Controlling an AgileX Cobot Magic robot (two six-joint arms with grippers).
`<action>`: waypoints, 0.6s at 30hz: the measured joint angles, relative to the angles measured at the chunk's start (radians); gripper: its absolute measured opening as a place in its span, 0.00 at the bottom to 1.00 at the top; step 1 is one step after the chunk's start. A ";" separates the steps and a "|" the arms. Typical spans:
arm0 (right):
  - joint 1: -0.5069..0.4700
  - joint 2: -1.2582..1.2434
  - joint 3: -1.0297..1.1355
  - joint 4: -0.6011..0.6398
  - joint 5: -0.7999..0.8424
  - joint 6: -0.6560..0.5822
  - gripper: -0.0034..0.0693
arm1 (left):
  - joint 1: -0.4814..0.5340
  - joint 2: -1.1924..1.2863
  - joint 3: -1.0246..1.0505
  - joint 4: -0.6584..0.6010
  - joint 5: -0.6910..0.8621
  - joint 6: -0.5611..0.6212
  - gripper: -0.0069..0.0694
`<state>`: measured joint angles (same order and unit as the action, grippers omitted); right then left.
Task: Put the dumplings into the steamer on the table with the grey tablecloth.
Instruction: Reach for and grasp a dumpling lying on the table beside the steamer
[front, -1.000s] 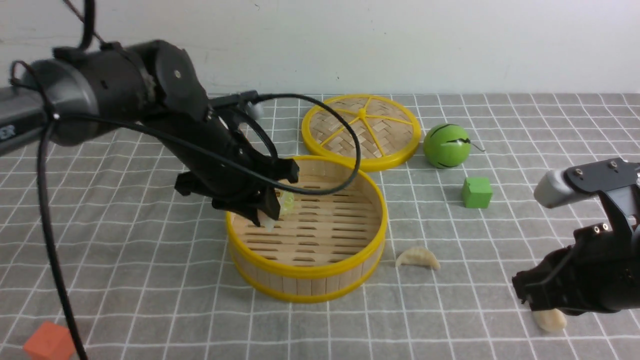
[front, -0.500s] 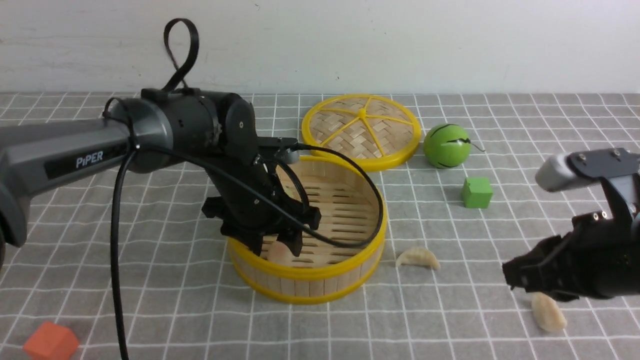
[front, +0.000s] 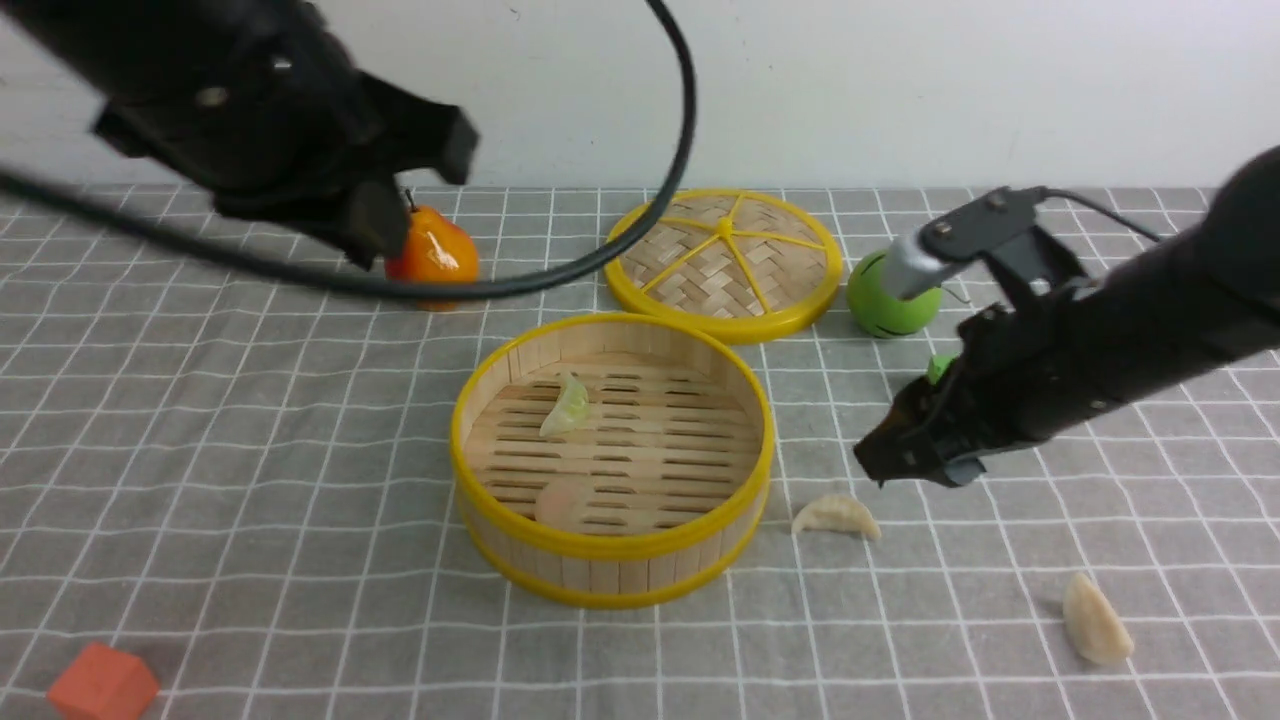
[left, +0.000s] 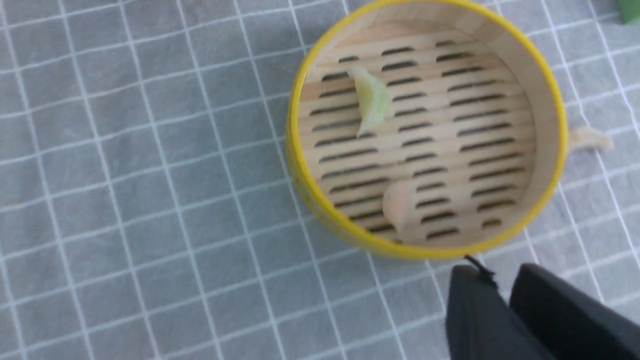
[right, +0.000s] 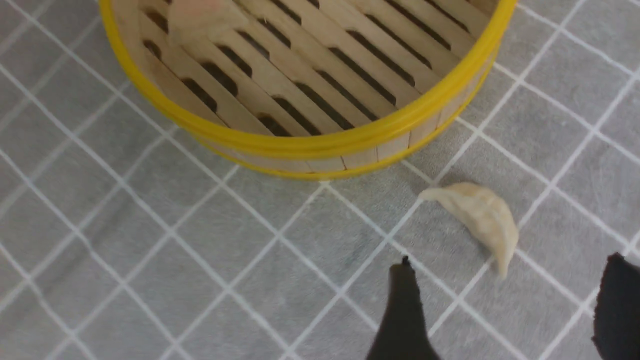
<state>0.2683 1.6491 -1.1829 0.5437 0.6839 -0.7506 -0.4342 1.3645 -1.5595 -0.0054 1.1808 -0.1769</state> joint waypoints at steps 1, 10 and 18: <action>0.011 0.042 -0.025 -0.024 -0.005 -0.029 0.71 | 0.000 -0.070 0.061 -0.002 0.003 0.005 0.07; 0.043 0.324 -0.151 -0.138 -0.065 -0.083 0.65 | 0.000 -0.689 0.687 0.023 -0.100 -0.020 0.07; 0.043 0.321 -0.180 -0.213 0.058 0.007 0.25 | 0.000 -1.004 0.931 0.064 -0.062 -0.144 0.07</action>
<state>0.3111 1.9696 -1.3626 0.3307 0.7415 -0.7431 -0.4342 0.3605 -0.6288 0.0583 1.1189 -0.3209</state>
